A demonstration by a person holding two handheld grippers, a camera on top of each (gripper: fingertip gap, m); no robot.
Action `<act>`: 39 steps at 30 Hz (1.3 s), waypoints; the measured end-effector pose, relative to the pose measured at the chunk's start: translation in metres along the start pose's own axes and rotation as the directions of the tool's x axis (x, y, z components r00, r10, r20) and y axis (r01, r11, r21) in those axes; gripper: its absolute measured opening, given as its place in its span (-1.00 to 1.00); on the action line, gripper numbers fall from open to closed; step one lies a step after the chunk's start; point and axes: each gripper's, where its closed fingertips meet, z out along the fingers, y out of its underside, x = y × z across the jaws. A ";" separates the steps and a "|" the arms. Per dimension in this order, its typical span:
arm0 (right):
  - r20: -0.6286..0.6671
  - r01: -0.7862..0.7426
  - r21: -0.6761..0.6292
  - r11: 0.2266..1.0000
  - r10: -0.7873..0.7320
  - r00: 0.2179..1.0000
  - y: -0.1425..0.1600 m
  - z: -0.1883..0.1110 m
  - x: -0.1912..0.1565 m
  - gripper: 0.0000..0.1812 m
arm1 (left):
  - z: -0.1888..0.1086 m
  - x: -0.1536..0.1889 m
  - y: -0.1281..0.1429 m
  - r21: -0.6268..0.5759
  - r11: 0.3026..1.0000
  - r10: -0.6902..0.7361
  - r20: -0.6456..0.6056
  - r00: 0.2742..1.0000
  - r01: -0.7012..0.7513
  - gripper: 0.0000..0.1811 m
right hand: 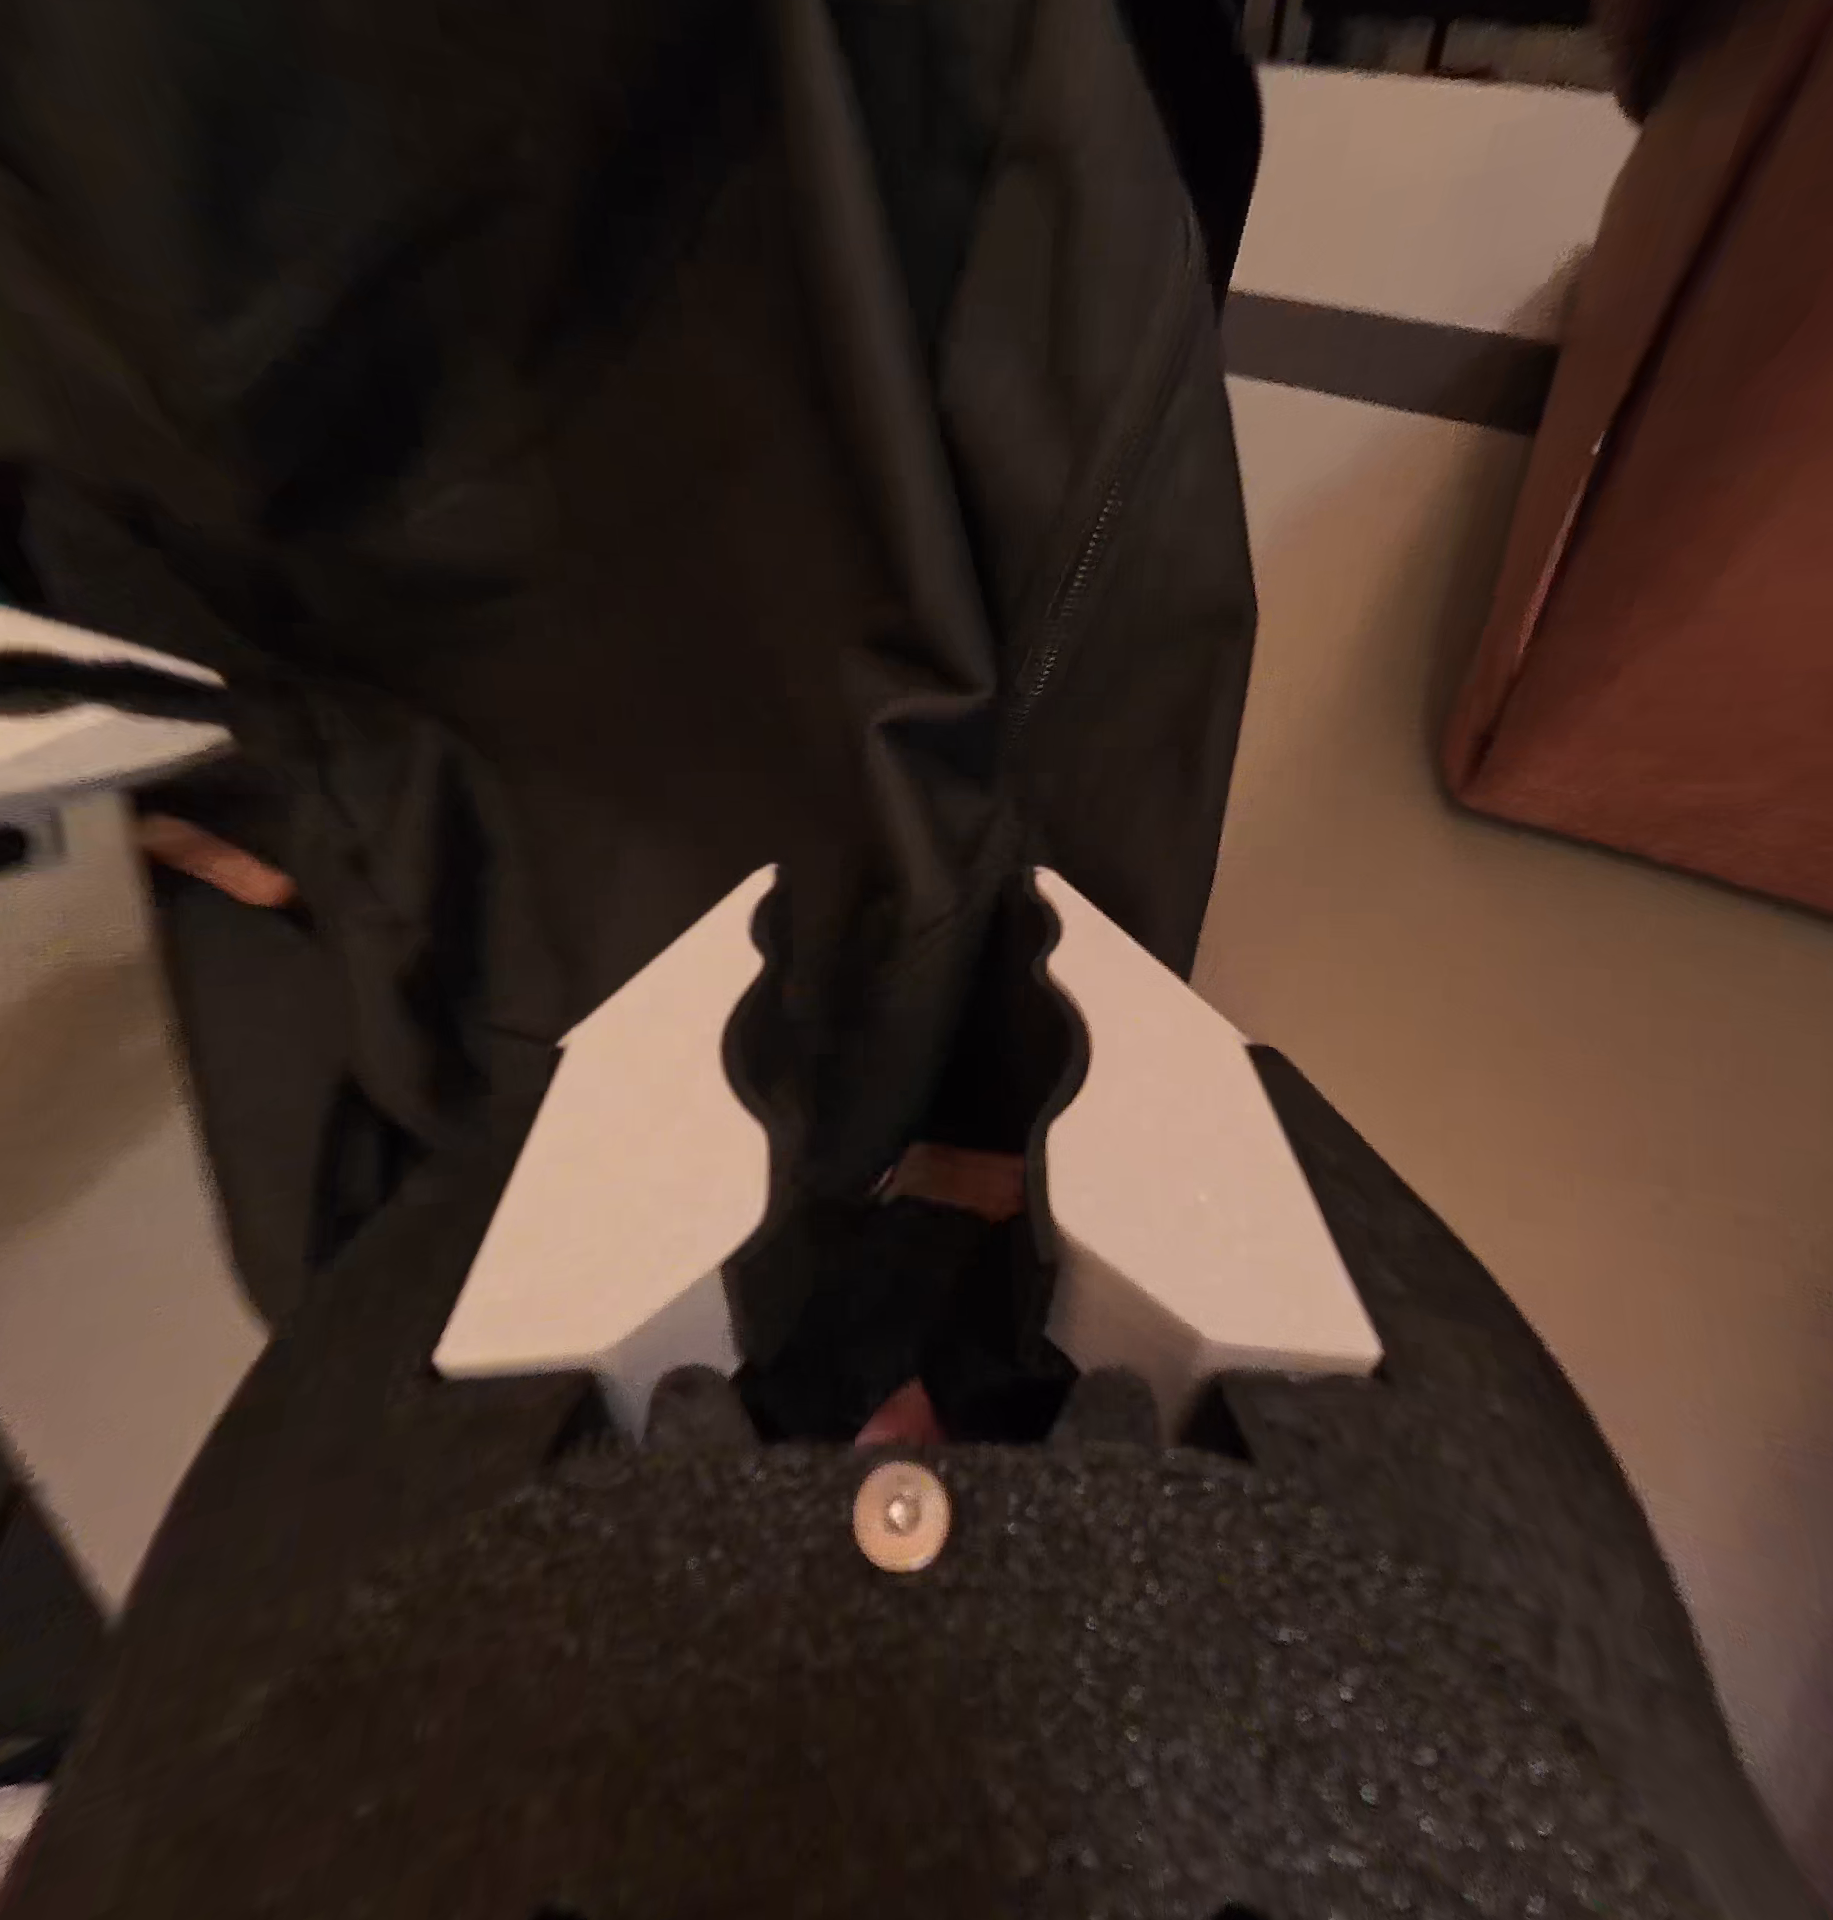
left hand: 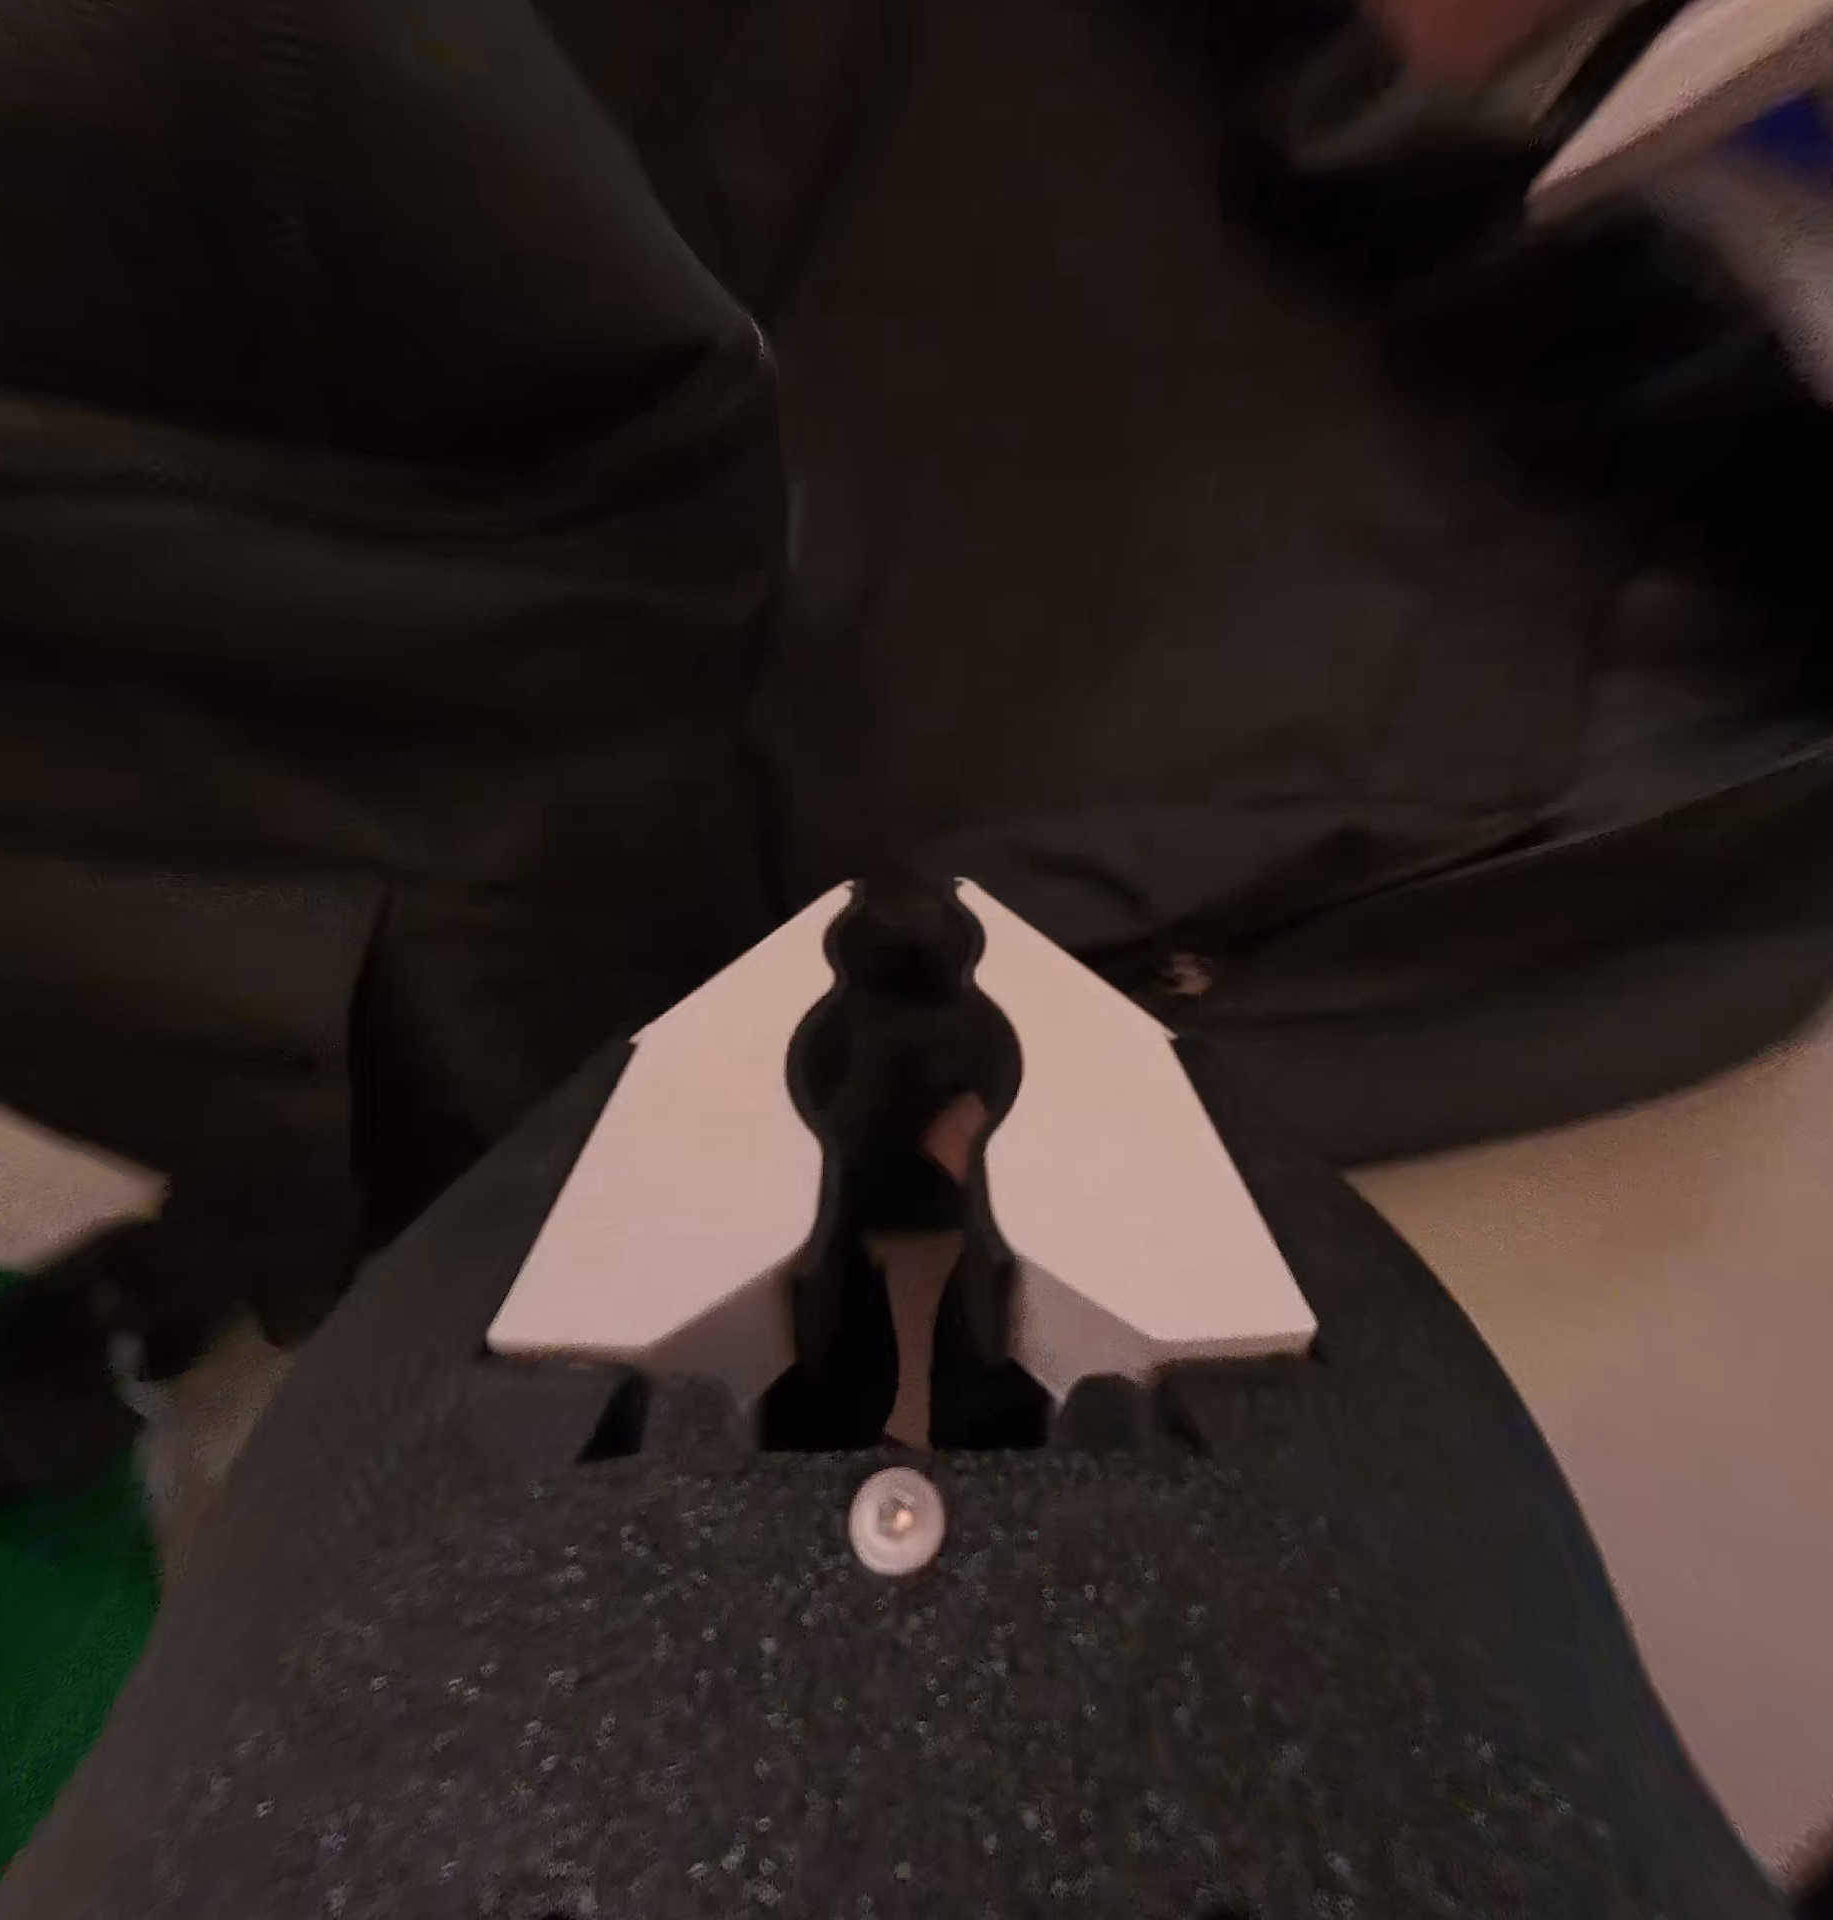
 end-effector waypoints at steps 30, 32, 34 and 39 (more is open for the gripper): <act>0.085 0.148 0.084 0.985 -0.155 0.984 0.119 -0.104 -0.185 -0.41 | -0.229 0.071 0.127 0.160 0.934 -0.309 -0.087 0.947 0.319 -0.60; 0.076 0.129 0.063 0.990 -0.134 0.988 0.132 -0.108 -0.187 -0.43 | -0.229 0.076 0.131 0.138 0.925 -0.337 -0.136 0.932 0.355 -0.60; 0.068 0.116 0.051 0.992 -0.119 0.991 0.141 -0.111 -0.186 -0.44 | -0.228 0.076 0.132 0.112 0.924 -0.347 -0.154 0.925 0.366 -0.60; 0.075 0.082 0.043 0.996 -0.085 0.994 0.148 -0.115 -0.170 -0.45 | -0.223 0.067 0.119 0.115 0.933 -0.321 -0.167 0.932 0.342 -0.60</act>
